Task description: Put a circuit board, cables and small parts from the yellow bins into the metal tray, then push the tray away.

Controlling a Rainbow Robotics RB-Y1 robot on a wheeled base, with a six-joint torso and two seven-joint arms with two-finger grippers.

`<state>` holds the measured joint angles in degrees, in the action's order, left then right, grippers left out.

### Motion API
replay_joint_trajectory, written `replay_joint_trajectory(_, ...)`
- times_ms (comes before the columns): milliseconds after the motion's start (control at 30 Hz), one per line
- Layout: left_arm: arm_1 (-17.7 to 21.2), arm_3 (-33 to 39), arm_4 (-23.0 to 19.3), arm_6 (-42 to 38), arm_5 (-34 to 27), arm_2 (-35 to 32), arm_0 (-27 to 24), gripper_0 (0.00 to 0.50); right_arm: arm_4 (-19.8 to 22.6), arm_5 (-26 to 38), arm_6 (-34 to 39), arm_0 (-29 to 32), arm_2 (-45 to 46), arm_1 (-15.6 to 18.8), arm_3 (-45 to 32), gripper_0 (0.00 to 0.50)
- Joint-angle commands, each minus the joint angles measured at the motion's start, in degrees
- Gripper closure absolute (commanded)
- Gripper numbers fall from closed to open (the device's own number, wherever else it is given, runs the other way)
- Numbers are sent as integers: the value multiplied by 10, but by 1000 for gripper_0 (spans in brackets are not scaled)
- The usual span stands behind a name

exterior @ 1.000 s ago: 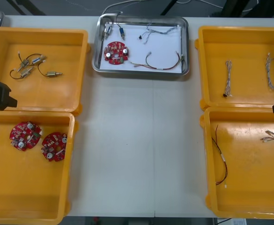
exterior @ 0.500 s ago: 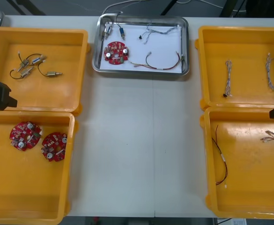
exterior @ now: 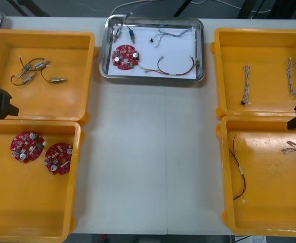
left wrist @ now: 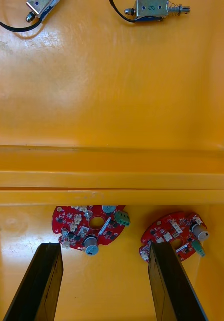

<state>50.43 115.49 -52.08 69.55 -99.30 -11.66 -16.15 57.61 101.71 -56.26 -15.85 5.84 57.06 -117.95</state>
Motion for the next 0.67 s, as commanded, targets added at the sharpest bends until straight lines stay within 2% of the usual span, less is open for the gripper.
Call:
replay_joint_trajectory(33,24,17,-4,43,5,-17,8,0,-1,5,5,5,16,-4,-11,0)
replay_joint_trajectory(667,24,17,-4,43,5,-17,8,0,-1,5,5,5,16,-4,-11,0)
